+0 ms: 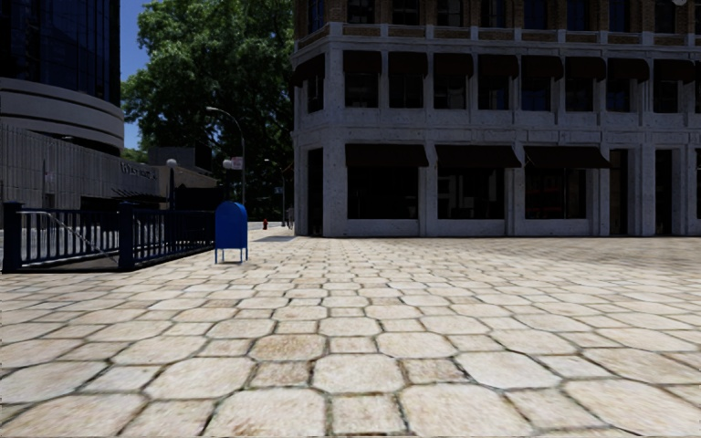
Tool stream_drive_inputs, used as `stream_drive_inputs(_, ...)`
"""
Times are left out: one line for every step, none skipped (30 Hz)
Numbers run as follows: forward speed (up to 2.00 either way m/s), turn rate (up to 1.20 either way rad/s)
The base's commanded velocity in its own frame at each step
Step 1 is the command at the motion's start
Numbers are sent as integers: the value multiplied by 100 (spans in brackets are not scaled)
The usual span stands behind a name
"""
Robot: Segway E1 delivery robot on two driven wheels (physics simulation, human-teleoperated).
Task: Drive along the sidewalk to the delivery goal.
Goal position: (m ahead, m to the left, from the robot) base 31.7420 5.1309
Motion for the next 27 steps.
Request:
stream_drive_inputs(200, 0)
stream_drive_inputs(200, 0)
stream_drive_inputs(200, 0)
stream_drive_inputs(200, 0)
stream_drive_inputs(200, 0)
stream_drive_inputs(200, 0)
stream_drive_inputs(200, 0)
stream_drive_inputs(200, 0)
stream_drive_inputs(200, 0)
stream_drive_inputs(200, 0)
stream_drive_inputs(200, 0)
stream_drive_inputs(200, 0)
stream_drive_inputs(200, 0)
stream_drive_inputs(200, 0)
stream_drive_inputs(200, 0)
stream_drive_inputs(200, 0)
stream_drive_inputs(200, 0)
stream_drive_inputs(200, 0)
stream_drive_inputs(200, 0)
stream_drive_inputs(200, 0)
stream_drive_inputs(200, 0)
stream_drive_inputs(200, 0)
stream_drive_inputs(200, 0)
stream_drive_inputs(200, 0)
stream_drive_inputs(200, 0)
stream_drive_inputs(200, 0)
stream_drive_inputs(200, 0)
